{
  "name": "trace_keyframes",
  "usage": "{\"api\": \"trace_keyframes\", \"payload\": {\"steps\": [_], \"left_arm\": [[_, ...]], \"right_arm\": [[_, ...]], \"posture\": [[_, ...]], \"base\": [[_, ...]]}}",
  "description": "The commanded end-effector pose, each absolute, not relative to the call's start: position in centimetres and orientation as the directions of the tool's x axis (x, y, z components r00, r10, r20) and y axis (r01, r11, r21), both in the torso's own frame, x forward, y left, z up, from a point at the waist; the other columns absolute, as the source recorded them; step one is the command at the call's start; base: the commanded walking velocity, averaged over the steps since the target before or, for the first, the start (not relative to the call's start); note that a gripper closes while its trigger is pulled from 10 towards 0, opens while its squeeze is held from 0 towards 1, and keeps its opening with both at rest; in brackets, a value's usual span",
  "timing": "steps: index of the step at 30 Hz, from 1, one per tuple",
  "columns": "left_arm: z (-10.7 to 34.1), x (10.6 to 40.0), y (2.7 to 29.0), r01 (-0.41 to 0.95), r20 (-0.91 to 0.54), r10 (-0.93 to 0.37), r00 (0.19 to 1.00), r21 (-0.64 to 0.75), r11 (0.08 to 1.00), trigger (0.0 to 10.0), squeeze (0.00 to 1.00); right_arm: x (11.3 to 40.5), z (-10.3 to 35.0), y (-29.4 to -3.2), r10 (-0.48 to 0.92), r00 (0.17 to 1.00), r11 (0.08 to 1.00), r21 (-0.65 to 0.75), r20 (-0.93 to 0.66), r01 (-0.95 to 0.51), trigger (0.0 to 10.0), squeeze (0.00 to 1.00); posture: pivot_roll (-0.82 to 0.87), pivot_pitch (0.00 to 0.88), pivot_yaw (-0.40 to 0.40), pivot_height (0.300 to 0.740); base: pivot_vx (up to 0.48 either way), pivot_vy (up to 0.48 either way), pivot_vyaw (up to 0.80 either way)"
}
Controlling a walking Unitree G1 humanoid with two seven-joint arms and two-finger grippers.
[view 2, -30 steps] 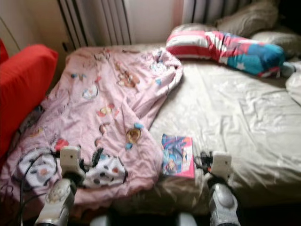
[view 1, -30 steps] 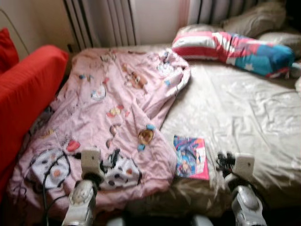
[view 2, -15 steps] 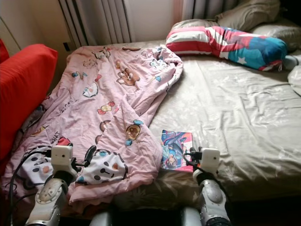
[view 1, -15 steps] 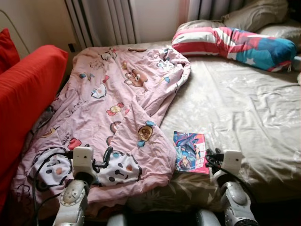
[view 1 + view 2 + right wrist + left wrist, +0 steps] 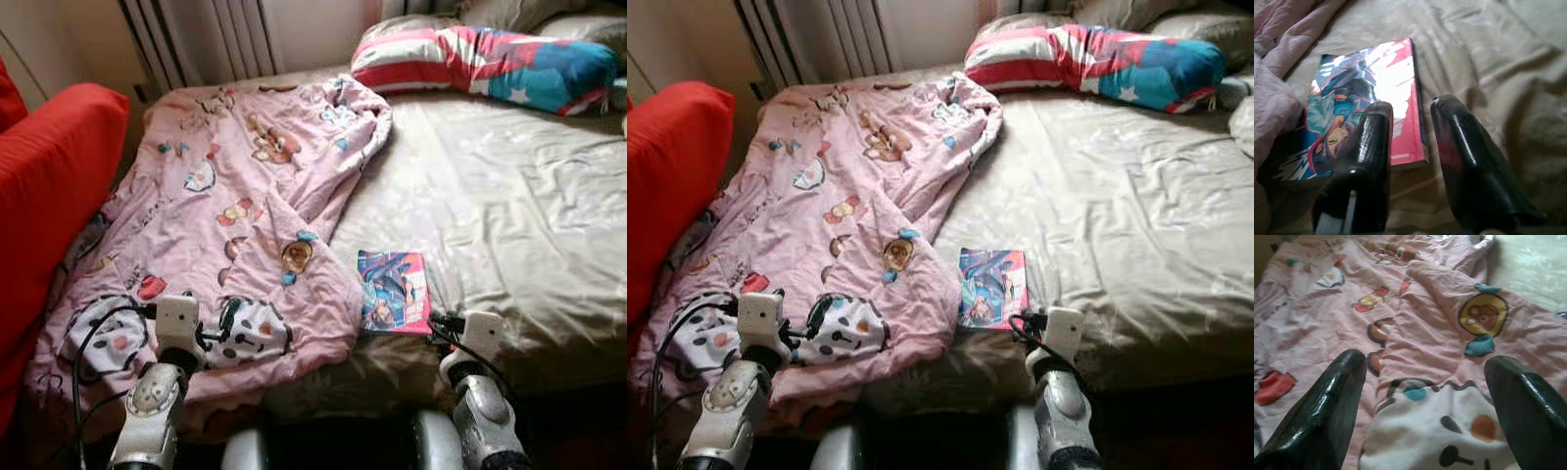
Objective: Clean up the room
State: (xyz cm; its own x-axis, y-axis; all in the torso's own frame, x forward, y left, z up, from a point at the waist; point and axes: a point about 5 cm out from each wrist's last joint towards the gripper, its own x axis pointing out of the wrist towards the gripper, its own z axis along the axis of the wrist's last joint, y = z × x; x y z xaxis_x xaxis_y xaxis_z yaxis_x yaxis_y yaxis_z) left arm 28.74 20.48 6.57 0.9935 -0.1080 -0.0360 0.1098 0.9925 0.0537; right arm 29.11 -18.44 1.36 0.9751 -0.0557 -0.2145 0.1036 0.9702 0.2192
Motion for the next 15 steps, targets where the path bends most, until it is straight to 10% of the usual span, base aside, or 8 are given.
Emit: {"api": "trace_keyframes", "payload": {"steps": [1, 15], "left_arm": [[6.8, 28.7, 20.9, 0.111, -0.040, -0.108, 0.993, 0.072, 0.991, 10.0, 0.00], [7.8, 27.8, 21.2, 0.132, -0.035, -0.129, 0.991, 0.104, 0.986, 10.0, 0.00]], "right_arm": [[29.3, 1.3, -17.8, -0.044, 0.973, 0.961, 0.256, -0.227, 0.104, 10.0, 1.00], [31.0, 2.1, -16.7, -0.034, 0.965, 0.922, 0.364, -0.259, 0.130, 10.0, 1.00]], "posture": [[0.02, 0.116, 0.133, 0.566], [0.11, 0.178, 0.162, 0.566]], "base": [[0.000, 0.000, 0.00], [0.000, 0.000, 0.00]]}}
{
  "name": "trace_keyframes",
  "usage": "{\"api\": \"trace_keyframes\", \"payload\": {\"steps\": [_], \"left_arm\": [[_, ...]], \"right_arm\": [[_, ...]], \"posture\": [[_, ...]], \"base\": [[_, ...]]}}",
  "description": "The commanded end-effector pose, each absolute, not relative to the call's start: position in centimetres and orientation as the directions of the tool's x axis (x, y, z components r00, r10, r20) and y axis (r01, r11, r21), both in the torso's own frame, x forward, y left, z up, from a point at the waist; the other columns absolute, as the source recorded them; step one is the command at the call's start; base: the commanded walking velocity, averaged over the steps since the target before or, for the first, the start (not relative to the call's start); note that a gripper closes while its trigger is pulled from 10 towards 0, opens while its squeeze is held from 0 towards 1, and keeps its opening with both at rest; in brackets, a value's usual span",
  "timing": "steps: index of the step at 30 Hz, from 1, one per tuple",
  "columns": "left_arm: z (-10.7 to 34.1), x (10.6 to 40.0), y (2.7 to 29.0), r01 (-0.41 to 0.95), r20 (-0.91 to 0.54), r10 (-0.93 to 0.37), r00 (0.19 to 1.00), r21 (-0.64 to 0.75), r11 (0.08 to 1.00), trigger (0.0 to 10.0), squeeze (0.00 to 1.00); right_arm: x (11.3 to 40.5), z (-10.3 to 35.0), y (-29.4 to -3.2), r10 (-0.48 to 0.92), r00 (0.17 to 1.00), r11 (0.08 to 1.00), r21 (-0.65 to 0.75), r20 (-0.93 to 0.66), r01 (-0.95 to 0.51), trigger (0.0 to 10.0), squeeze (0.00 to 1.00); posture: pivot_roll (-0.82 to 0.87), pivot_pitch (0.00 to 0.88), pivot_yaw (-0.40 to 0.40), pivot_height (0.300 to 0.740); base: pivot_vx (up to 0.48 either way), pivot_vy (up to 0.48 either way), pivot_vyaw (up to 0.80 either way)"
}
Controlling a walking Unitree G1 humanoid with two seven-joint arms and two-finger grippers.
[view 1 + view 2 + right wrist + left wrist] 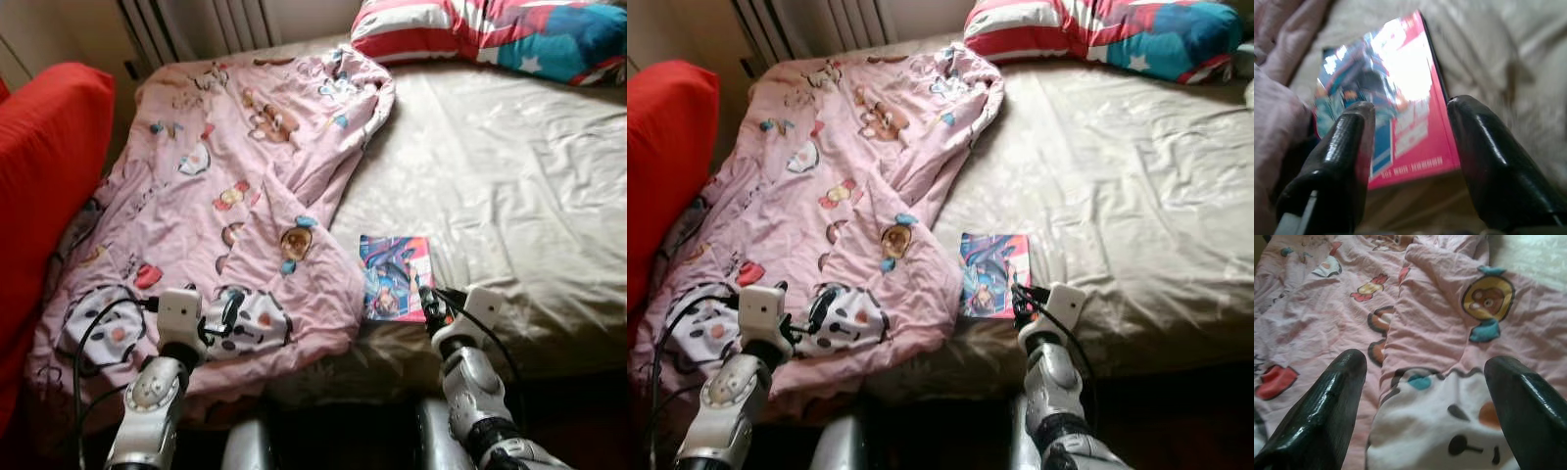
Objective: Clean up the room
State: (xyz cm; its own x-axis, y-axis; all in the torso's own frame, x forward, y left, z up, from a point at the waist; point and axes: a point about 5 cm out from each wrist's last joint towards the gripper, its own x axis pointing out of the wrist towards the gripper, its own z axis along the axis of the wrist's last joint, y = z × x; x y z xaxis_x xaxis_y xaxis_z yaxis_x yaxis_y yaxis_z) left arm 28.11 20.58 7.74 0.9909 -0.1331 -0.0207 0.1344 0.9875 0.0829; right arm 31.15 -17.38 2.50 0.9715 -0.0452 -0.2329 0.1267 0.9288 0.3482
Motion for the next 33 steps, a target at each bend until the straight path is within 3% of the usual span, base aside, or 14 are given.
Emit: {"api": "trace_keyframes", "payload": {"steps": [1, 6, 7, 8, 9, 27, 33], "left_arm": [[7.9, 27.7, 21.3, 0.131, -0.035, -0.128, 0.991, 0.106, 0.986, 10.0, 0.00], [7.9, 27.1, 21.9, 0.120, -0.051, -0.115, 0.992, 0.119, 0.986, 10.0, 0.00], [7.9, 27.0, 22.0, 0.116, -0.054, -0.110, 0.993, 0.122, 0.986, 10.0, 0.00], [8.0, 27.0, 22.1, 0.114, -0.054, -0.108, 0.993, 0.122, 0.986, 10.0, 0.00], [8.1, 26.9, 22.2, 0.110, -0.054, -0.104, 0.993, 0.124, 0.986, 10.0, 0.00], [8.3, 26.2, 22.8, 0.100, -0.081, -0.089, 0.993, 0.142, 0.985, 10.0, 0.00], [7.9, 26.3, 22.4, 0.102, -0.087, -0.091, 0.992, 0.133, 0.986, 10.0, 0.00]], "right_arm": [[31.0, 2.1, -16.7, -0.033, 0.965, 0.923, 0.361, -0.262, 0.130, 10.0, 1.00], [30.9, 2.0, -17.0, -0.064, 0.960, 0.929, 0.336, -0.272, 0.157, 10.0, 1.00], [30.8, 1.9, -17.3, -0.081, 0.957, 0.926, 0.335, -0.277, 0.176, 10.0, 0.60], [30.8, 1.9, -17.5, -0.087, 0.956, 0.925, 0.334, -0.279, 0.181, 10.0, 0.60], [30.6, 1.7, -17.8, -0.099, 0.953, 0.923, 0.331, -0.287, 0.196, 10.0, 0.00], [30.8, 2.0, -17.7, -0.095, 0.960, 0.923, 0.337, -0.262, 0.183, 10.0, 0.00], [31.1, 2.9, -18.7, -0.164, 0.965, 0.920, 0.321, -0.204, 0.224, 10.0, 0.00]], "posture": [[0.12, 0.184, 0.169, 0.566], [0.13, 0.206, 0.176, 0.566], [0.14, 0.214, 0.178, 0.566], [0.14, 0.214, 0.178, 0.566], [0.14, 0.218, 0.181, 0.566], [0.15, 0.231, 0.196, 0.566], [0.14, 0.206, 0.173, 0.566]], "base": [[0.000, 0.000, 0.00], [0.000, 0.000, 0.00], [0.000, 0.000, 0.00], [0.000, 0.000, 0.00], [0.000, 0.000, 0.00], [0.000, 0.000, 0.00], [0.000, 0.000, 0.00]]}}
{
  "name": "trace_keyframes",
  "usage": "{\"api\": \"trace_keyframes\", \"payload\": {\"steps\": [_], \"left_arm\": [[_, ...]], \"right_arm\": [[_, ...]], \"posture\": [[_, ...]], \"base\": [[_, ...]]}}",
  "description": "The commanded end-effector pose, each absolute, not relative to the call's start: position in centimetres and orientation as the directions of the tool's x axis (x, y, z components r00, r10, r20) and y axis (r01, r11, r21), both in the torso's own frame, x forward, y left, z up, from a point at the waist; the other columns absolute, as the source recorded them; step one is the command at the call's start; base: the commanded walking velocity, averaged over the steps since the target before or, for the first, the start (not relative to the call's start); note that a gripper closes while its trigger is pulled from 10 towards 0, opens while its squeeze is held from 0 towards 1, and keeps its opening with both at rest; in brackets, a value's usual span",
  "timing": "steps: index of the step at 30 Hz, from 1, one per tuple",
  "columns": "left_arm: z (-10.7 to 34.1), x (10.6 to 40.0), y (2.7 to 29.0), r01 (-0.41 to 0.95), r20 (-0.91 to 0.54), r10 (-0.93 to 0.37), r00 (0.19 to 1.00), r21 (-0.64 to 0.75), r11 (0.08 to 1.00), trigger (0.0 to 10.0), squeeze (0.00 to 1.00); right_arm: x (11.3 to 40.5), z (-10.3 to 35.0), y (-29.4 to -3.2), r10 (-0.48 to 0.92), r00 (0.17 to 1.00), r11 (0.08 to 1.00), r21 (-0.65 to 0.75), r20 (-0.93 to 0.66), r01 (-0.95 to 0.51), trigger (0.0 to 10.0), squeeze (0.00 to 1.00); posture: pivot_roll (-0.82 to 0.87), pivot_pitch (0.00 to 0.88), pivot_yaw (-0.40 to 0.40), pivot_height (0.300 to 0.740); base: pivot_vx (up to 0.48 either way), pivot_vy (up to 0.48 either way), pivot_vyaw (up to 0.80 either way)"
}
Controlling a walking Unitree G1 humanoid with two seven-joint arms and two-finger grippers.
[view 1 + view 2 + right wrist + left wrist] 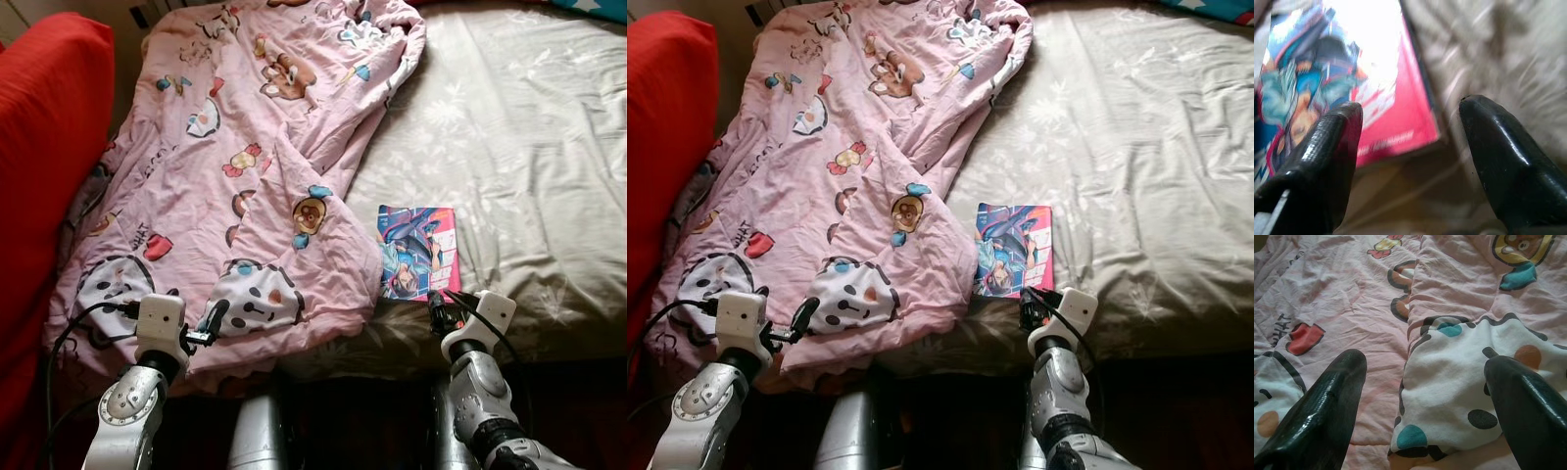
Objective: Clean up the room
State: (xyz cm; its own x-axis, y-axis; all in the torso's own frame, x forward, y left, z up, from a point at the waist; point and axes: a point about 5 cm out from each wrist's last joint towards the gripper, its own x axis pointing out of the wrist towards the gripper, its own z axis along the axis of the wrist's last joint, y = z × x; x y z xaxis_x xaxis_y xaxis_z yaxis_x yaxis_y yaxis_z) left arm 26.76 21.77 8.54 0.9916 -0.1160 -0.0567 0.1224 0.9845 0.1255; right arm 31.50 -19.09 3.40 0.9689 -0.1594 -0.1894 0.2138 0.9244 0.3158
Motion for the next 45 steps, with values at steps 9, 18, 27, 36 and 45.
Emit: {"api": "trace_keyframes", "payload": {"steps": [9, 18, 27, 36, 45], "left_arm": [[7.9, 26.6, 21.9, 0.111, -0.080, -0.101, 0.992, 0.128, 0.986, 10.0, 0.00], [7.9, 26.4, 21.9, 0.123, -0.080, -0.113, 0.990, 0.131, 0.984, 10.0, 0.00], [7.8, 25.9, 21.8, 0.136, -0.087, -0.124, 0.988, 0.142, 0.981, 10.0, 0.00], [7.8, 25.5, 21.9, 0.138, -0.090, -0.125, 0.988, 0.156, 0.978, 10.0, 0.00], [7.8, 25.2, 22.1, 0.133, -0.097, -0.118, 0.988, 0.164, 0.978, 10.0, 0.00]], "right_arm": [[30.2, 2.4, -18.8, -0.170, 0.969, 0.926, 0.307, -0.179, 0.219, 10.0, 0.00], [30.9, 3.4, -18.4, -0.171, 0.977, 0.927, 0.314, -0.128, 0.204, 10.0, 0.00], [31.5, 3.9, -18.2, -0.165, 0.979, 0.927, 0.321, -0.118, 0.195, 10.0, 0.00], [32.1, 4.2, -18.4, -0.163, 0.977, 0.905, 0.372, -0.139, 0.204, 10.0, 0.00], [32.4, 4.5, -18.7, -0.152, 0.978, 0.901, 0.386, -0.146, 0.198, 10.0, 0.00]], "posture": [[0.12, 0.176, 0.163, 0.566], [0.13, 0.176, 0.171, 0.566], [0.14, 0.206, 0.181, 0.566], [0.16, 0.224, 0.181, 0.566], [0.16, 0.233, 0.182, 0.566]], "base": [[0.000, 0.000, 0.00], [0.000, 0.000, 0.00], [0.000, 0.000, 0.00], [0.000, 0.000, 0.00], [0.000, 0.000, 0.00]]}}
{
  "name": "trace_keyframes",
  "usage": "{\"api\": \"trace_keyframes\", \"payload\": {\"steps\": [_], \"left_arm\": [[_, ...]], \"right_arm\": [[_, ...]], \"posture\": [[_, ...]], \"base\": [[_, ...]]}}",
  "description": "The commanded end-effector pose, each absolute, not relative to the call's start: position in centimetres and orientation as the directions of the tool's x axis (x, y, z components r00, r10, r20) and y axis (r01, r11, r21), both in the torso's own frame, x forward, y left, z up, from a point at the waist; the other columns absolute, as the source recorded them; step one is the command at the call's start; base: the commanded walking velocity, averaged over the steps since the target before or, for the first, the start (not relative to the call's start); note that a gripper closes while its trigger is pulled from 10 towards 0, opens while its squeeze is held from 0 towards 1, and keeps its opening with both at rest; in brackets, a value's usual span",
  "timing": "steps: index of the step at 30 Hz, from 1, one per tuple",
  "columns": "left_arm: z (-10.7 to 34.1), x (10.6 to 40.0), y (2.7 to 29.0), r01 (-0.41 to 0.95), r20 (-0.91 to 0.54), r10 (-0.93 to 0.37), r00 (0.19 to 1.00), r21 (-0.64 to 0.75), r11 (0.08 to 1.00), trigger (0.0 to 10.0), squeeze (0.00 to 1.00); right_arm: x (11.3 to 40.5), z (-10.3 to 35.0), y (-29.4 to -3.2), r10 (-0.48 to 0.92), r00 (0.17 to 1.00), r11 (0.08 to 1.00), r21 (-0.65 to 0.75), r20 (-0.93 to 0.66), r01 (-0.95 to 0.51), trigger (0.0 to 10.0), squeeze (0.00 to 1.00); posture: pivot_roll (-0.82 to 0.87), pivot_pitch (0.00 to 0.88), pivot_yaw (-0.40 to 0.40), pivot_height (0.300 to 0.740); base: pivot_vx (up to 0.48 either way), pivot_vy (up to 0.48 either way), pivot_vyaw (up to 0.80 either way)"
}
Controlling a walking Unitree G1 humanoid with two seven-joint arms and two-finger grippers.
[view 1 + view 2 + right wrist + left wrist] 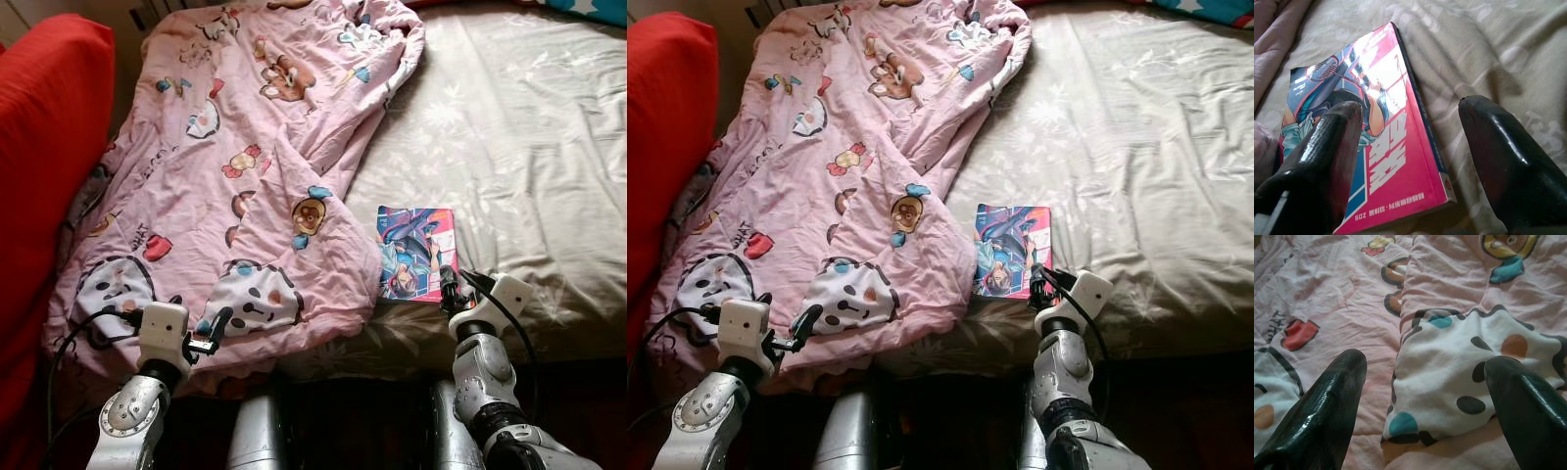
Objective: Clean up the room
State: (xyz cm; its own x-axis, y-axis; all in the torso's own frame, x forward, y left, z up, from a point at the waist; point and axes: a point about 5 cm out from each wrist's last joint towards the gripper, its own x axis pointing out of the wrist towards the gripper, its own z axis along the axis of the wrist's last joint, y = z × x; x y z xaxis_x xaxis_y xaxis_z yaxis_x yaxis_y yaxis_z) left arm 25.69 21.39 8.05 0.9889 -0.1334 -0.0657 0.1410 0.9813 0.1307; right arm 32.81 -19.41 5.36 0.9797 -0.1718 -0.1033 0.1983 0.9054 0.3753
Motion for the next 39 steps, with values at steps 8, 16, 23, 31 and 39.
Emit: {"api": "trace_keyframes", "payload": {"steps": [8, 16, 23, 31, 39], "left_arm": [[7.9, 24.9, 22.2, 0.134, -0.103, -0.118, 0.988, 0.170, 0.976, 10.0, 0.00], [8.0, 24.7, 22.3, 0.135, -0.108, -0.117, 0.987, 0.174, 0.975, 10.0, 0.00], [8.0, 24.5, 22.4, 0.136, -0.112, -0.117, 0.987, 0.179, 0.974, 10.0, 0.00], [8.1, 24.3, 22.5, 0.139, -0.116, -0.119, 0.986, 0.185, 0.973, 10.0, 0.00], [8.2, 24.2, 22.6, 0.143, -0.119, -0.122, 0.985, 0.193, 0.971, 10.0, 0.00]], "right_arm": [[32.5, 4.3, -18.6, -0.127, 0.979, 0.870, 0.456, -0.163, 0.188, 10.0, 0.00], [32.6, 4.2, -18.4, -0.094, 0.980, 0.874, 0.457, -0.174, 0.165, 10.0, 0.00], [32.2, 3.6, -18.2, -0.072, 0.978, 0.872, 0.464, -0.195, 0.157, 10.0, 0.00], [31.6, 2.8, -17.9, -0.055, 0.972, 0.868, 0.470, -0.228, 0.160, 10.0, 0.00], [30.9, 1.9, -18.0, -0.072, 0.963, 0.845, 0.498, -0.260, 0.198, 10.0, 0.00]], "posture": [[0.17, 0.244, 0.188, 0.566], [0.18, 0.252, 0.191, 0.566], [0.18, 0.252, 0.195, 0.566], [0.19, 0.254, 0.202, 0.566], [0.19, 0.256, 0.206, 0.566]], "base": [[0.000, 0.000, 0.00], [0.000, 0.000, 0.00], [0.000, 0.000, 0.00], [0.000, 0.000, 0.00], [0.000, 0.000, 0.00]]}}
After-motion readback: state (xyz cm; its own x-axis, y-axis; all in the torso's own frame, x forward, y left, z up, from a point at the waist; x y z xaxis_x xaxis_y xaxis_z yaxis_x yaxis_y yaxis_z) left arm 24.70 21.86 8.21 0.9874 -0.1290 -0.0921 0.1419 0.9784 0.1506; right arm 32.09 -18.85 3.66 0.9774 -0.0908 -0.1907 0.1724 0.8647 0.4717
